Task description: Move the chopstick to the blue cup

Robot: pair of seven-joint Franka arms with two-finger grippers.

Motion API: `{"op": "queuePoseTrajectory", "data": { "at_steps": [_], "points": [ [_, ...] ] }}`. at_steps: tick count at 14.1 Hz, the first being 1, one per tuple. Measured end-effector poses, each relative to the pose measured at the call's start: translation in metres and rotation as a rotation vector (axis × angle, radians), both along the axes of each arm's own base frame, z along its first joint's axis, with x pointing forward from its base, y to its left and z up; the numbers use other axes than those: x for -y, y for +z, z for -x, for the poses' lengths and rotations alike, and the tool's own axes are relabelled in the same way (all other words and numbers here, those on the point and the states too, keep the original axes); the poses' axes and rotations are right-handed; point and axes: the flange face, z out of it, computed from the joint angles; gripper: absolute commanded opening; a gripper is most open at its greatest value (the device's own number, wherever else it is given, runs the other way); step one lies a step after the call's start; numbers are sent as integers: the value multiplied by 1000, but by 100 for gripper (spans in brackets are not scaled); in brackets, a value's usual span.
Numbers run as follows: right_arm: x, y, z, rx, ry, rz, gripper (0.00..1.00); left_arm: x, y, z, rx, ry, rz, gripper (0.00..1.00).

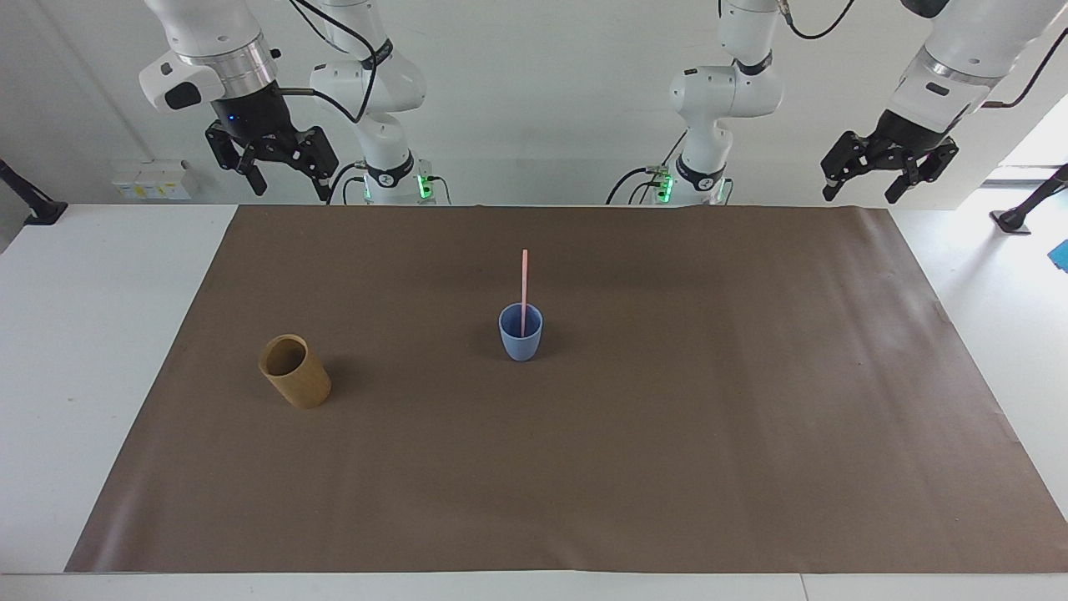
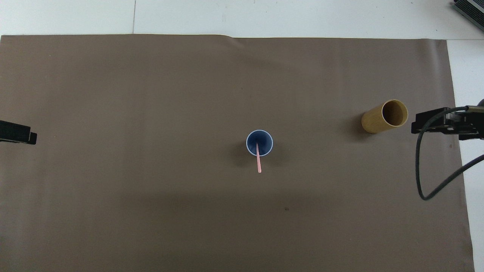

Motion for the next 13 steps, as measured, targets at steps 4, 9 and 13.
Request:
{"op": "queuePoseTrajectory", "data": {
  "at_steps": [4, 9, 13],
  "points": [
    [0, -2, -1, -2, -1, 0, 100, 0, 0, 0, 0, 0, 0, 100],
    [2, -4, -3, 4, -2, 16, 100, 0, 0, 0, 0, 0, 0, 100],
    [3, -7, -3, -2, 30, 23, 100, 0, 0, 0, 0, 0, 0, 100]
  ]
}}
